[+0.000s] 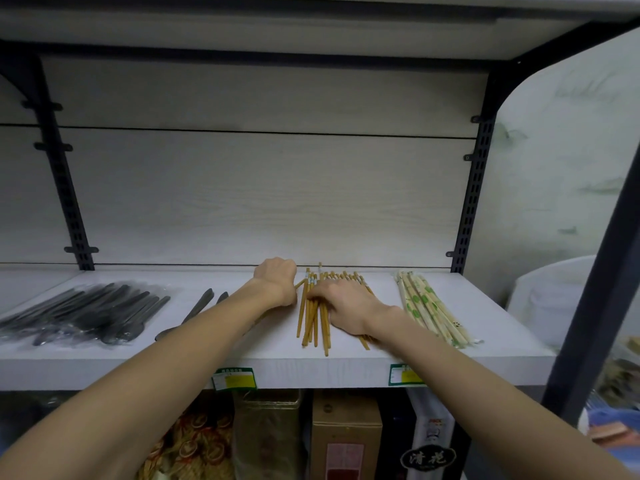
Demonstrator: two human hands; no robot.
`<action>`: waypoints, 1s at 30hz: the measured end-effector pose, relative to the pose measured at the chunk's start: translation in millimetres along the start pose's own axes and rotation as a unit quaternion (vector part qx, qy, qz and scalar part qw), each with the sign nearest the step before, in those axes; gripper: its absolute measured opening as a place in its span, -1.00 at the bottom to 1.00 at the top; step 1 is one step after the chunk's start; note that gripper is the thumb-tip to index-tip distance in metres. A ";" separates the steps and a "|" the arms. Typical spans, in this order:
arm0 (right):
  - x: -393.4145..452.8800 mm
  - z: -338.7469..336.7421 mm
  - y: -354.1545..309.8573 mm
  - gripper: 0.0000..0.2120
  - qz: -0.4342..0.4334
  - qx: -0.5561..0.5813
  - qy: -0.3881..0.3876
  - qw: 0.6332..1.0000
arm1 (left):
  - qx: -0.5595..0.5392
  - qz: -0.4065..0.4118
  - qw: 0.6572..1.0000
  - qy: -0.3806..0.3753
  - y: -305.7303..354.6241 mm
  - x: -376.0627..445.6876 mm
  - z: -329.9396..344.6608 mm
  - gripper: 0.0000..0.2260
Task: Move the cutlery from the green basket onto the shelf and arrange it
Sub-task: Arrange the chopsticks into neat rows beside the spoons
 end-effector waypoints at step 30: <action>-31.0 -31.4 74.4 -0.62 0.220 0.168 0.127 0.952 | -0.141 0.296 0.938 0.115 42.0 -19.6 -37.2 -0.85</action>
Point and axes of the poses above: each hand's wrist, its own x-axis towards the middle knuckle, its own z-axis out of the palm, y = z × x, the point moved 10 cm from there along x, towards the middle knuckle
